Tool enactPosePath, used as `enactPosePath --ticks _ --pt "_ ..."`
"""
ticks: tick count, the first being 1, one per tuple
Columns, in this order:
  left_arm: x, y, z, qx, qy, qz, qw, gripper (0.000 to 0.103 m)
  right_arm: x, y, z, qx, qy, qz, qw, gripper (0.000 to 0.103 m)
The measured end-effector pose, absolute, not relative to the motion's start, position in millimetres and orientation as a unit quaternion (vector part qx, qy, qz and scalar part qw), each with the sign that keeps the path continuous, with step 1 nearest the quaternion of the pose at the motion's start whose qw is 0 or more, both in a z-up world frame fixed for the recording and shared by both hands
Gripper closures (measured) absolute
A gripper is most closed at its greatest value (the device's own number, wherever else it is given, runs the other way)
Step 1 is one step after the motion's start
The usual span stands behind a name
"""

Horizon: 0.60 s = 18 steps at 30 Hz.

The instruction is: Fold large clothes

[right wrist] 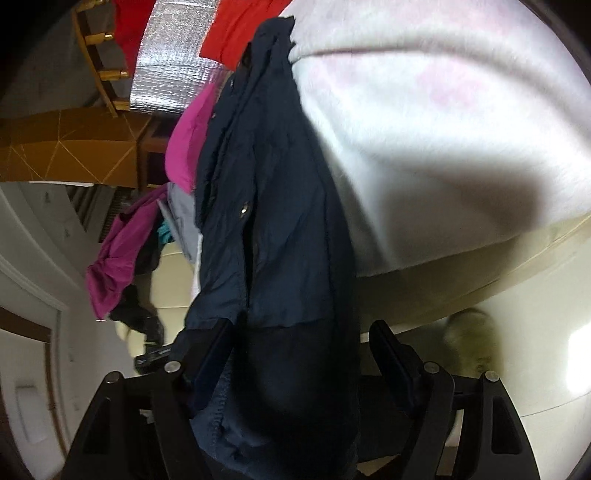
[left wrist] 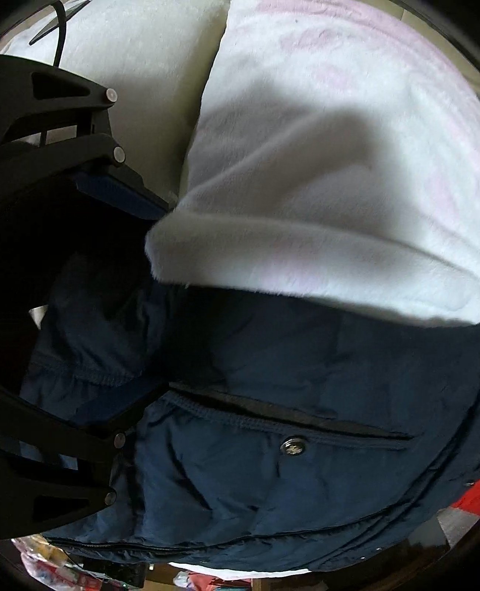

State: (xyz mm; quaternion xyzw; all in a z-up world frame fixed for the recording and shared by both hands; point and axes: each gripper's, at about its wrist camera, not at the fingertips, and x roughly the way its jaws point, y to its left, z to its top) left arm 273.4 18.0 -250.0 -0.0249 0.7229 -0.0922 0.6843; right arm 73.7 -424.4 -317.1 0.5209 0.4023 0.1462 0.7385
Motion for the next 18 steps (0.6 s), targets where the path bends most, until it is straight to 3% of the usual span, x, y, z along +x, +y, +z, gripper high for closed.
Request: enactPosePath --ticks 1,3,4,18 --pt "273 15 -251 -0.033 0.726 -0.1 0.679 0.016 76 -422 -314 0.52 0.397 0.152 0.741 0.028" --pt "271 12 -252 -0.058 0.728 -0.122 0.672 0.016 78 -416 -306 0.503 0.39 0.155 0.756 0.059" --pt "270 10 -252 -0.065 0.727 -0.129 0.671 0.016 79 -414 -303 0.497 0.388 0.153 0.761 0.062" --pt "261 21 -277 -0.14 0.745 -0.124 0.64 0.017 85 -417 -300 0.499 0.391 0.144 0.76 0.063"
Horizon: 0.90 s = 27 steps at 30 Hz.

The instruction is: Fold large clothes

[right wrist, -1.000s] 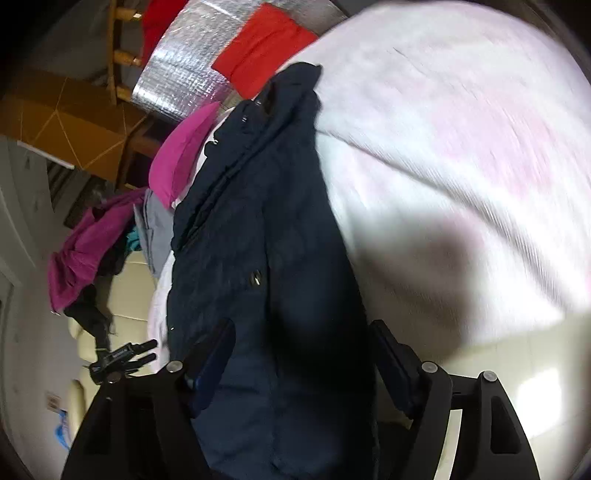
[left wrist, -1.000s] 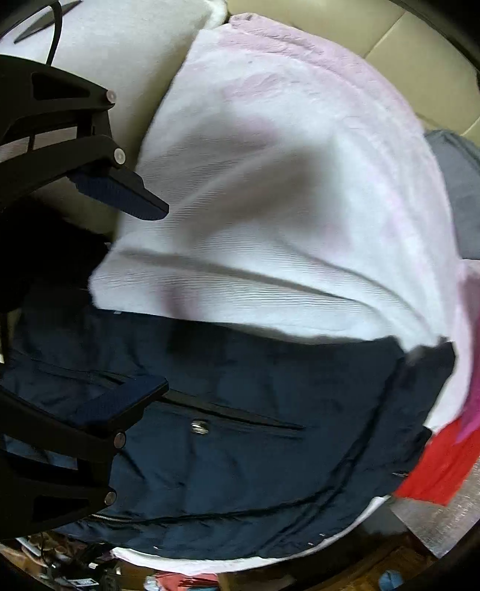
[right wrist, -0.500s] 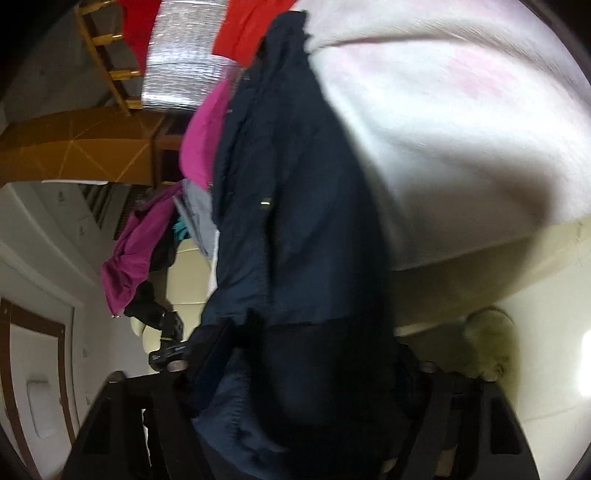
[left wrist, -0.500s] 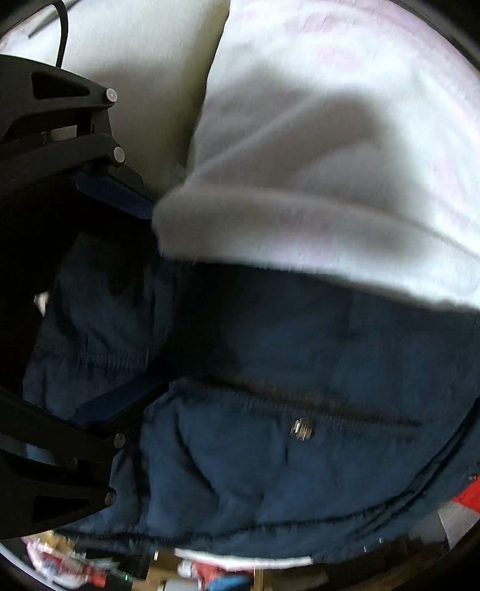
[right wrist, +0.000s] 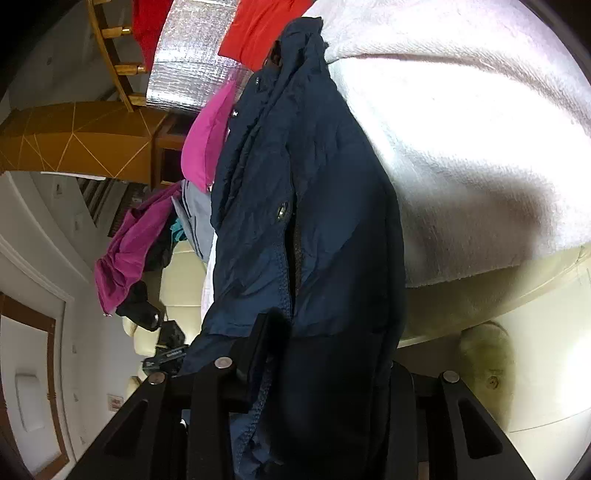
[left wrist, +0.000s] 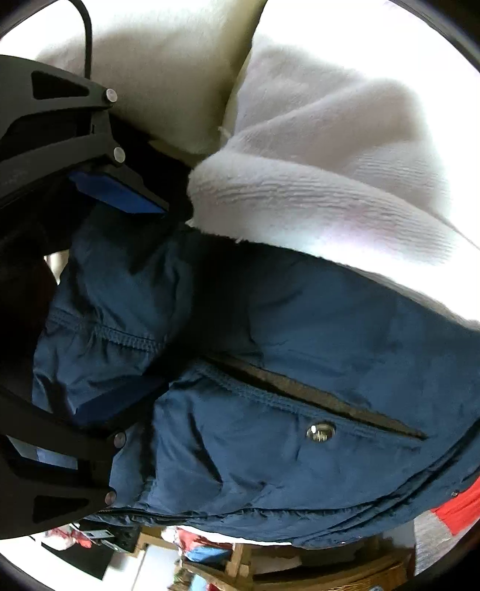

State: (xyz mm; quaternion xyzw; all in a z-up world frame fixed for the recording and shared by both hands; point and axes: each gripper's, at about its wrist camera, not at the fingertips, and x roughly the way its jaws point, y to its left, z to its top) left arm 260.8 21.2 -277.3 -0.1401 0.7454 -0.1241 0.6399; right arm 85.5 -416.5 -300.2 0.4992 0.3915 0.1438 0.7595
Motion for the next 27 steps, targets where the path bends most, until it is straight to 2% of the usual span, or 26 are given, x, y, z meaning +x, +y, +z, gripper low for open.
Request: enactPosePath --ticks 6,7,8,9,11,14,18,27 --pt "253 41 -285 -0.188 0.735 -0.142 0.635 0.017 84 -420 -300 0.495 0.389 0.143 0.763 0.063" --pt "251 43 -285 -0.198 0.731 -0.148 0.636 0.026 83 -420 -298 0.492 0.385 0.143 0.768 0.063" --pt "249 44 -286 -0.206 0.728 -0.153 0.635 0.041 82 -418 -295 0.485 0.381 0.141 0.775 0.068" --pt "248 44 -285 -0.213 0.726 -0.155 0.635 0.046 81 -417 -292 0.479 0.379 0.141 0.779 0.074" --pt "245 44 -280 -0.222 0.716 -0.16 0.642 0.064 78 -415 -281 0.462 0.369 0.139 0.795 0.078" --pt "241 41 -263 -0.229 0.697 -0.174 0.657 0.078 75 -416 -258 0.443 0.344 0.138 0.816 0.083" --pt "251 49 -230 -0.248 0.665 -0.197 0.677 0.083 78 -419 -224 0.425 0.31 0.144 0.839 0.085" --pt "298 51 -154 -0.253 0.603 -0.25 0.714 0.083 116 -418 -150 0.366 0.259 0.142 0.882 0.087"
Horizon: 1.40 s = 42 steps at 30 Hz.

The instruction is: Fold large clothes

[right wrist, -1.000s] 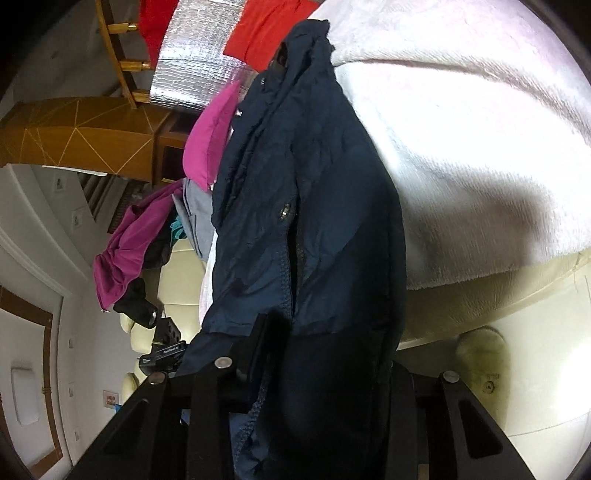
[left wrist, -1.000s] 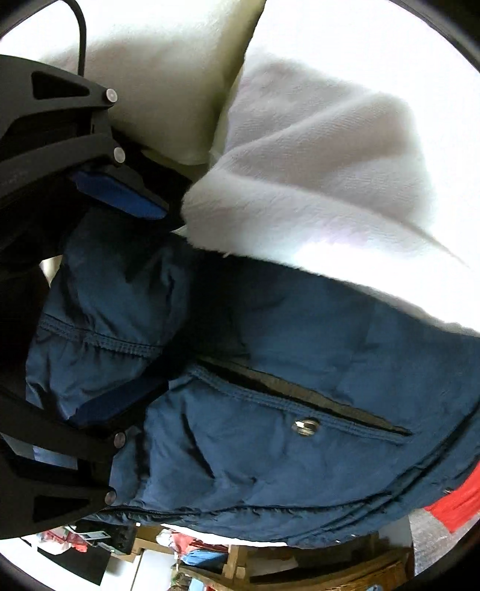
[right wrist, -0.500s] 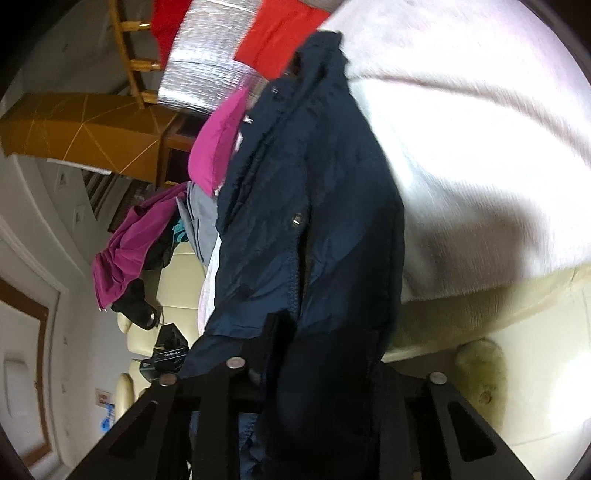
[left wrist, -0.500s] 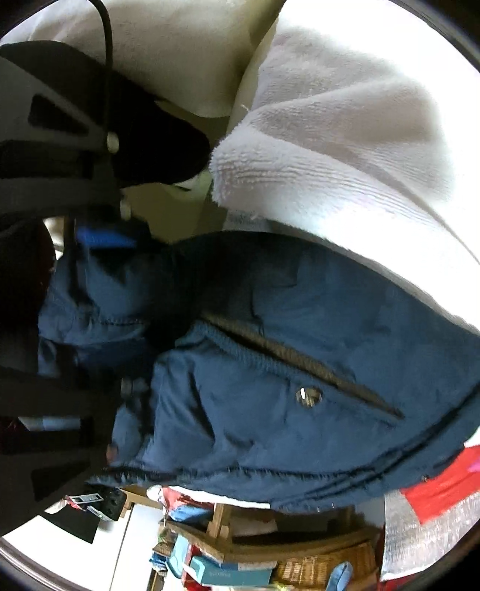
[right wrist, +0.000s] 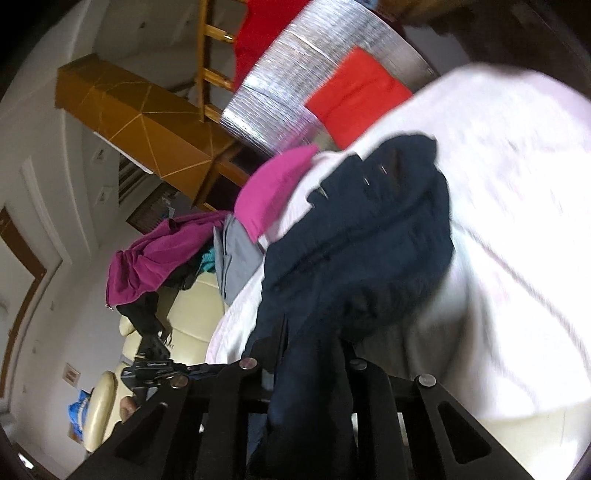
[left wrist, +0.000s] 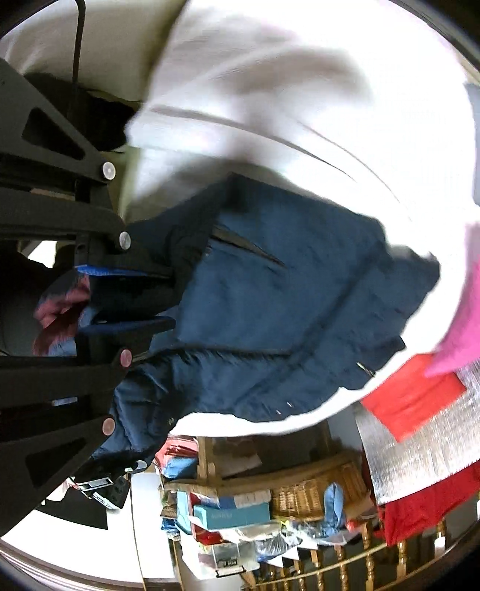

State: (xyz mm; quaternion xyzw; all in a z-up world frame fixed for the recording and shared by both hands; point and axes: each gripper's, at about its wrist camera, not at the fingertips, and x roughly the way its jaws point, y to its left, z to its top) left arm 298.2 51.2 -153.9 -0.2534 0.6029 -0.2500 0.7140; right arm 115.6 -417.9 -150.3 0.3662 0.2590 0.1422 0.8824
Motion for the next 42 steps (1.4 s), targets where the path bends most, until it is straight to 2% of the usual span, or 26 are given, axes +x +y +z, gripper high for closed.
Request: enactPosePath --ticks 2,4,13,15,16,17,21,24,26,31,38,42 --pt "314 46 -144 -0.25 0.592 -0.252 0.724 0.085 129 -420 -136 0.356 0.248 0.139 0.89 0.087" --pt "335 39 -139 -0.258 0.582 -0.26 0.726 0.093 149 -424 -122 0.348 0.238 0.135 0.897 0.087" --pt "421 16 -112 -0.234 0.565 -0.274 0.742 0.093 259 -441 -90 0.335 0.224 0.115 0.908 0.09" --pt "419 19 -118 -0.225 0.579 -0.268 0.736 0.083 270 -444 -90 0.342 0.219 0.114 0.907 0.09" --pt "416 22 -124 -0.22 0.589 -0.258 0.734 0.066 272 -445 -91 0.345 0.217 0.116 0.906 0.09" --pt "409 28 -135 -0.213 0.603 -0.236 0.732 0.053 273 -446 -93 0.347 0.216 0.116 0.905 0.09" --pt "369 59 -155 -0.222 0.618 -0.196 0.728 0.049 271 -448 -101 0.355 0.216 0.112 0.903 0.09" --pt "330 84 -162 -0.244 0.617 -0.17 0.729 0.038 269 -448 -101 0.361 0.216 0.109 0.901 0.09" --pt "301 92 -168 -0.258 0.62 -0.156 0.724 0.027 268 -445 -98 0.354 0.218 0.105 0.904 0.09" --pt "259 88 -197 -0.303 0.634 -0.149 0.696 0.019 273 -445 -93 0.35 0.23 0.094 0.903 0.09" --pt "245 69 -245 -0.389 0.642 -0.193 0.632 0.019 267 -447 -91 0.352 0.24 0.089 0.9 0.09" --pt "245 49 -241 -0.397 0.625 -0.242 0.627 0.021 259 -446 -88 0.346 0.239 0.092 0.903 0.09"
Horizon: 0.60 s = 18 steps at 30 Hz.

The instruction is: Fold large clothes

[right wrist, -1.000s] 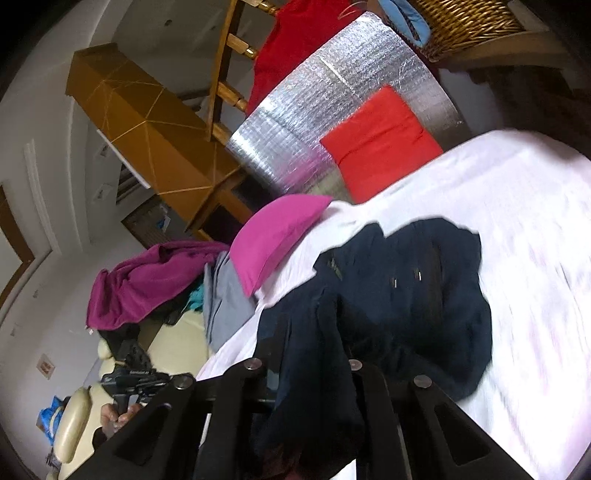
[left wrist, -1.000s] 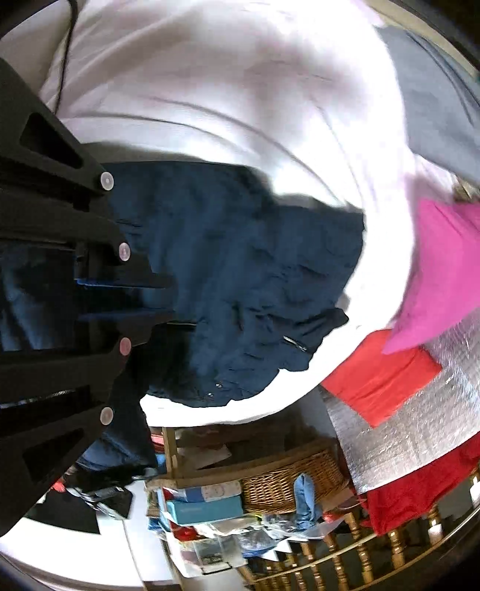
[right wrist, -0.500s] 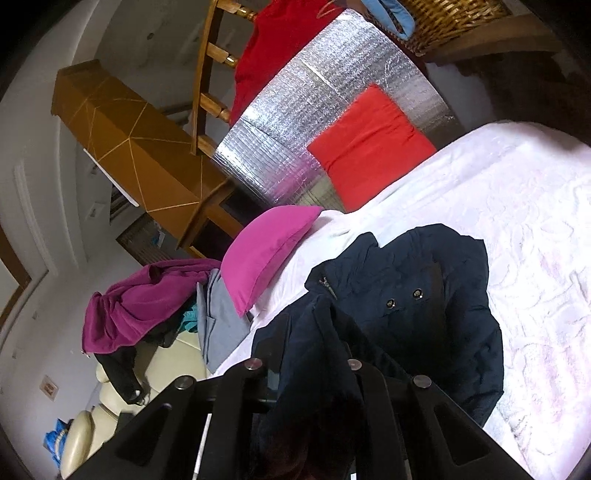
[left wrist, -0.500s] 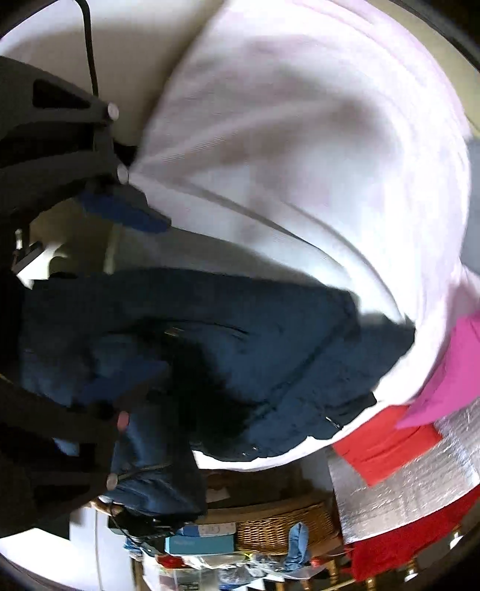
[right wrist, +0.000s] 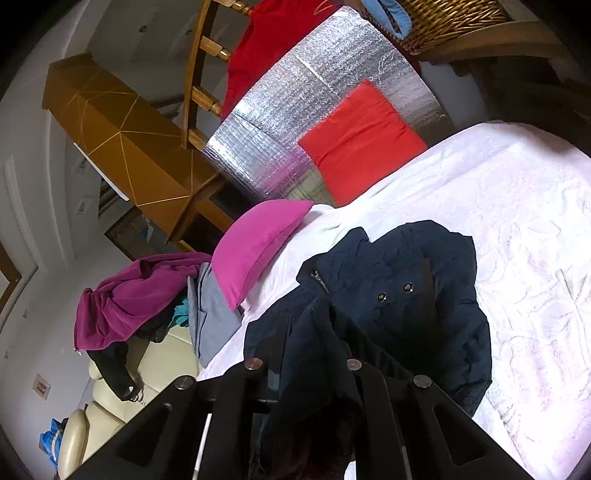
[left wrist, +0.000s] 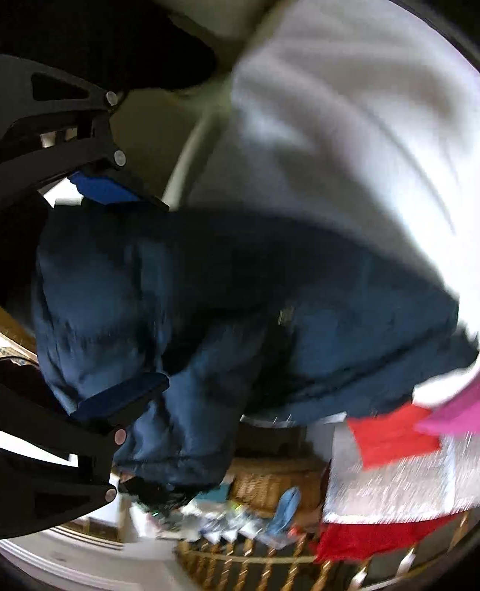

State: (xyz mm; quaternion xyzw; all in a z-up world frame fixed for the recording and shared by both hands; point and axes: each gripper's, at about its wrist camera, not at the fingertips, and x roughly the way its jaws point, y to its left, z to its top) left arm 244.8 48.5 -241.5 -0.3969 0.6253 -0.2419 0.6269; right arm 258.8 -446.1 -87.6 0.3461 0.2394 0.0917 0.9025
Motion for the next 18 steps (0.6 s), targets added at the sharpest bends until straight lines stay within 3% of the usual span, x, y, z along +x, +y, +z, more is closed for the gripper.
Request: enactPosePath --ticks 1,2,3,5,12,18 --pt "245 46 -238 -0.392 0.621 -0.247 0.632 0.027 257 -446 -86 0.342 0.239 0.091 0.904 0.09" --pt "247 44 -230 -0.387 0.613 -0.252 0.641 0.051 255 -447 -85 0.339 0.238 0.091 0.906 0.09" --pt "249 43 -223 -0.38 0.61 -0.255 0.647 0.062 252 -448 -84 0.338 0.236 0.092 0.907 0.09" --pt "261 43 -202 -0.374 0.592 -0.263 0.664 0.075 249 -454 -82 0.337 0.232 0.089 0.908 0.09" --pt "331 32 -114 -0.342 0.491 -0.288 0.748 0.081 259 -492 -84 0.364 0.212 0.069 0.904 0.09" --pt "445 -1 -98 -0.317 0.486 -0.274 0.767 0.083 317 -514 -96 0.379 0.215 0.039 0.899 0.09"
